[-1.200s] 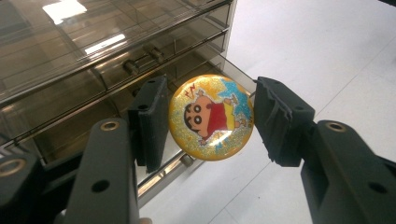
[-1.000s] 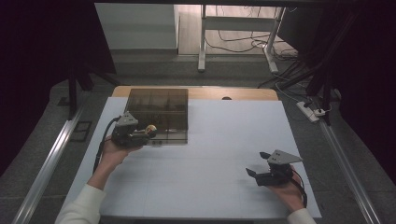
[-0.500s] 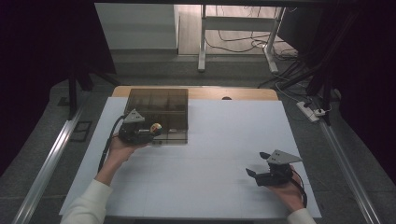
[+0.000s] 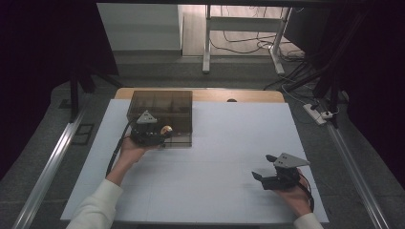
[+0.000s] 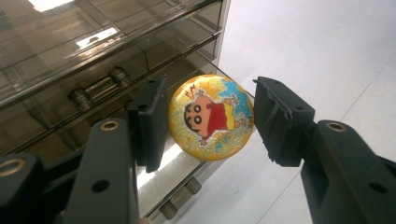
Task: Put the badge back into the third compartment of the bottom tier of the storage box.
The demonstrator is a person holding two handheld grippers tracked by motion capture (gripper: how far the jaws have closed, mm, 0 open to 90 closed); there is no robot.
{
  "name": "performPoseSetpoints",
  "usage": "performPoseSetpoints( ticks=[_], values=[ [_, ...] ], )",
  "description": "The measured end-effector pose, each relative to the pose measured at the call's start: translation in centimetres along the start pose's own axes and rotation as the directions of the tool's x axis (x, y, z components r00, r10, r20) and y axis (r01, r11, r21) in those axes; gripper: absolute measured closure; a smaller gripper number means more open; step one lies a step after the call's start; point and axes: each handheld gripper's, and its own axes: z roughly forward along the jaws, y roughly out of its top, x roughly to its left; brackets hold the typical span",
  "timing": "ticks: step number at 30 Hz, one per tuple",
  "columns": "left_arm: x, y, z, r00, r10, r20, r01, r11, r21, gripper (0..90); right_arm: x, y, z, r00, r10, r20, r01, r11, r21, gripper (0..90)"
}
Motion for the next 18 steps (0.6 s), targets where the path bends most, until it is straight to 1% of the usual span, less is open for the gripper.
performPoseSetpoints(
  ticks=[3,7,18],
  values=[
    [-0.2,0.2,0.6,1.0,0.007,0.005,-0.007,0.9999,0.008,46.1,0.0,0.0,0.1,1.0,-0.003,0.0,0.003,1.0,0.006,14.1],
    [-0.6,0.5,1.1,0.9998,0.013,0.012,-0.013,0.9998,0.013,46.1,0.0,0.0,0.0,1.0,-0.003,0.0,0.003,1.0,0.001,14.1],
    [-0.7,1.0,2.6,0.9998,0.008,0.021,-0.008,0.9998,0.018,46.1,0.0,0.0,0.0,1.0,-0.002,0.0,0.002,1.0,0.004,14.1]
  ],
)
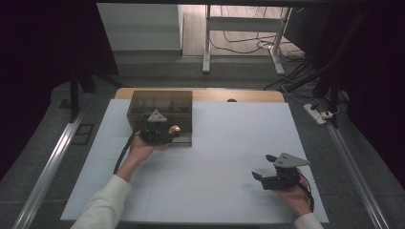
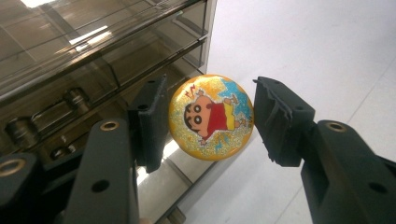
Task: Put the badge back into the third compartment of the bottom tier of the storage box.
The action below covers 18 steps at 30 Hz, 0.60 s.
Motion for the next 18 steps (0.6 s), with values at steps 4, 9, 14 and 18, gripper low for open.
performPoseSetpoints(
  ticks=[4,9,14,18],
  values=[
    [0.0,0.2,0.7,1.0,0.002,-0.001,-0.002,1.0,0.008,46.1,0.0,0.0,0.0,1.0,-0.003,0.003,0.003,1.0,-0.001,14.1],
    [-0.1,0.3,1.3,1.0,-0.001,0.001,0.001,0.9999,0.012,46.1,0.0,0.0,0.0,1.0,-0.003,0.0,0.003,1.0,0.003,14.1],
    [-0.1,0.2,2.1,1.0,0.003,-0.003,-0.003,0.9997,0.023,46.1,0.0,0.0,0.0,1.0,-0.004,-0.002,0.004,1.0,0.005,14.1],
    [0.0,0.0,2.7,1.0,-0.002,-0.009,0.002,0.9995,0.032,46.1,0.0,0.0,0.0,1.0,-0.001,0.004,0.001,1.0,0.006,14.1]
  ],
)
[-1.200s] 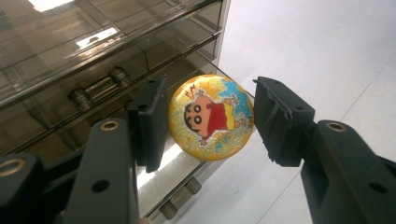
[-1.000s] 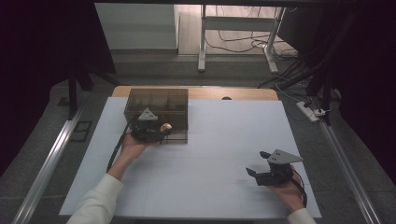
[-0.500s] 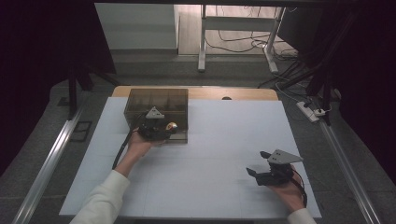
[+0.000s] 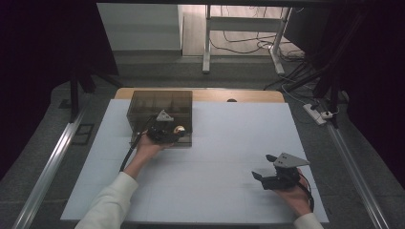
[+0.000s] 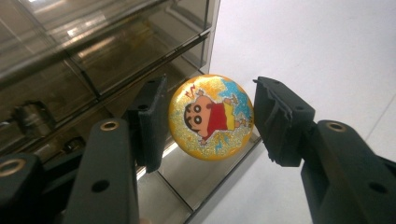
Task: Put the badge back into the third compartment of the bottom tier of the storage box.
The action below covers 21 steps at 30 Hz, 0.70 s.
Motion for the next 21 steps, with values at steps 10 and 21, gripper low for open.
performPoseSetpoints(
  ticks=[10,21],
  values=[
    [-0.04,0.04,0.42,1.0,0.002,0.0,-0.002,1.0,0.008,46.0,0.01,-0.03,0.08,1.0,-0.003,-0.004,0.003,1.0,-0.001,14.2],
    [-0.03,0.04,0.39,1.0,-0.001,0.002,0.001,0.9999,0.013,45.7,0.02,-0.05,0.12,1.0,-0.002,-0.005,0.002,1.0,0.003,14.1]
  ],
)
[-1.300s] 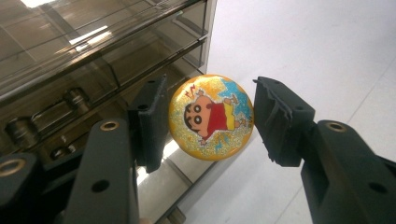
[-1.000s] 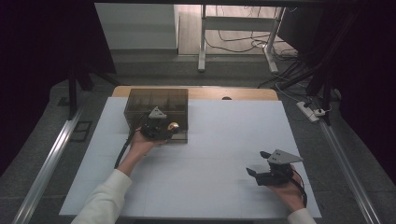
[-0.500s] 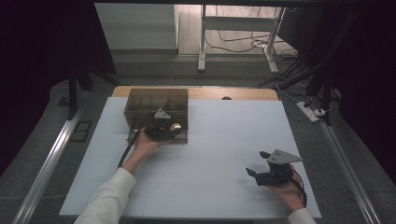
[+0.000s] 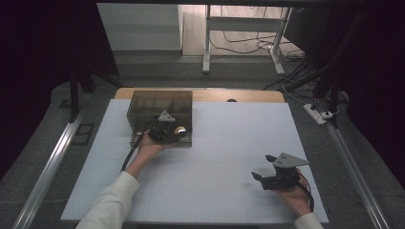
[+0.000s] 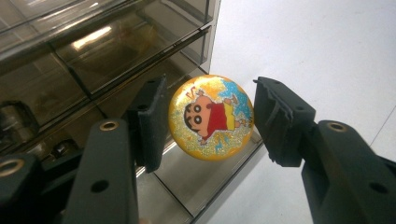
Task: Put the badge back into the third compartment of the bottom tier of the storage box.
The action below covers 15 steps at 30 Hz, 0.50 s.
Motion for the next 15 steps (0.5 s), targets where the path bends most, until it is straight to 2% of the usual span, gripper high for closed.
performPoseSetpoints(
  ticks=[8,15],
  values=[
    [0.05,0.04,-0.22,0.9998,-0.012,0.015,0.012,0.9999,-0.004,36.8,-0.01,-0.01,0.01,1.0,0.0,-0.001,0.0,1.0,0.001,14.1],
    [-0.05,0.06,-0.47,0.9996,-0.007,0.027,0.007,1.0,-0.003,35.0,-0.02,0.0,-0.02,1.0,-0.002,-0.001,0.002,1.0,0.0,14.1]
  ],
)
